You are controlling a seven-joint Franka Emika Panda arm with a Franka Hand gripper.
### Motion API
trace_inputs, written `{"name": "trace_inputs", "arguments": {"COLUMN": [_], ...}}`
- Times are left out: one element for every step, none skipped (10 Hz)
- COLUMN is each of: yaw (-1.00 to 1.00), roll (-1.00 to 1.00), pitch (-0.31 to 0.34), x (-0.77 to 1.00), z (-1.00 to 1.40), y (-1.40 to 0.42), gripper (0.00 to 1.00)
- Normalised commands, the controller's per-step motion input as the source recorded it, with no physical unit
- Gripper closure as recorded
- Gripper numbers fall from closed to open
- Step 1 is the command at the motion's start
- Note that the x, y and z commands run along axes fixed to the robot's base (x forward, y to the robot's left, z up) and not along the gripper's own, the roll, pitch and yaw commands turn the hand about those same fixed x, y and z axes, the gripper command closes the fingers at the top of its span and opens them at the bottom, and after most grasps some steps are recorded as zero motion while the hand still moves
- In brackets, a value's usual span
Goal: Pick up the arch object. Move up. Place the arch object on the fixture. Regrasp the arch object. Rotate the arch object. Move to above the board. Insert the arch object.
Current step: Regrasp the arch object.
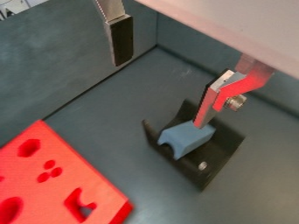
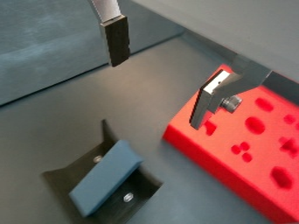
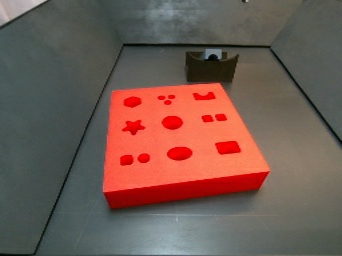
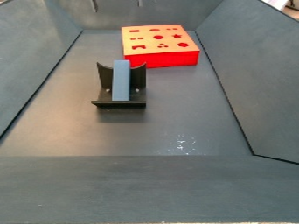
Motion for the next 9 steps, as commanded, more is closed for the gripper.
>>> {"name": "trace_inputs", "arguments": {"yaw": [0.02, 0.03, 0.03, 0.03, 0.03, 0.03, 0.04, 0.04, 0.05], "roll": [1.0, 1.0, 1.0, 1.0, 1.0, 1.0, 1.0, 1.0, 1.0], "pitch": [0.011, 0.013, 0.016, 0.022, 0.026, 0.036, 0.044, 0.059, 0.069], "x": [-0.01, -0.01, -0.01, 0.01, 0.01, 0.03, 0.05, 0.06, 0.07], "z": [0.0, 0.01, 0.01, 0.01, 0.0, -0.01, -0.02, -0.02, -0.02], "y": [-0.02, -0.02, -0.02, -0.02, -0.02, -0.02, -0.02, -0.03, -0.03], "gripper": [0.0, 0.0, 0.0, 0.0, 0.0, 0.0, 0.0, 0.0, 0.0]}}
